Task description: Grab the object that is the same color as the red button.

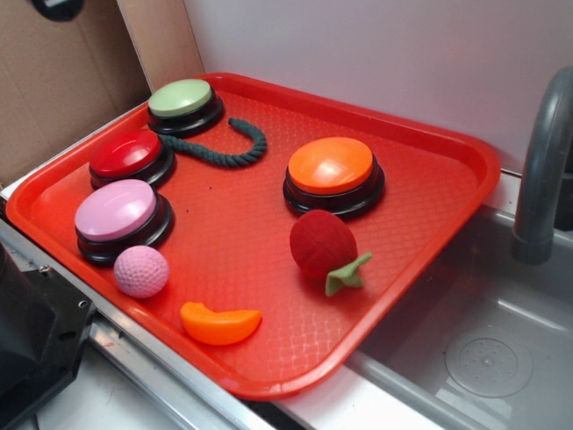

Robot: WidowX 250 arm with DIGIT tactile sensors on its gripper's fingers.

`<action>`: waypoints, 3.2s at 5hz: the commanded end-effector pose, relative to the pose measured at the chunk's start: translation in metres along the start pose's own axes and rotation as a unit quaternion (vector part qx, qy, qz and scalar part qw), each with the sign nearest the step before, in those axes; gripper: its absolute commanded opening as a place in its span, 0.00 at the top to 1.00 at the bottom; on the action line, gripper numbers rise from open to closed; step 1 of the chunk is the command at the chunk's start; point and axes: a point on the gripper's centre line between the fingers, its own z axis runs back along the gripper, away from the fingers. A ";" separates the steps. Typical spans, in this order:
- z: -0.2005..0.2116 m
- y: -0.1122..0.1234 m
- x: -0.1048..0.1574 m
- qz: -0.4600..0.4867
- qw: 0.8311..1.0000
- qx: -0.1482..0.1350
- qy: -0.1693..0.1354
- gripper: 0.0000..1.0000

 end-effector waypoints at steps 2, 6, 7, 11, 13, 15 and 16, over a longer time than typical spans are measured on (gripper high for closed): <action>-0.027 -0.026 0.069 -0.324 0.946 0.015 -0.030 0.00; -0.106 -0.062 0.095 -0.558 0.827 -0.028 -0.063 0.00; -0.128 -0.073 0.103 -0.592 0.803 -0.010 -0.070 0.00; -0.181 -0.095 0.079 -0.632 0.771 -0.075 -0.007 0.00; -0.201 -0.093 0.056 -0.628 0.774 -0.084 0.026 0.00; -0.203 -0.093 0.058 -0.636 0.766 -0.076 0.047 1.00; -0.197 -0.093 0.062 -0.627 0.774 -0.068 0.052 1.00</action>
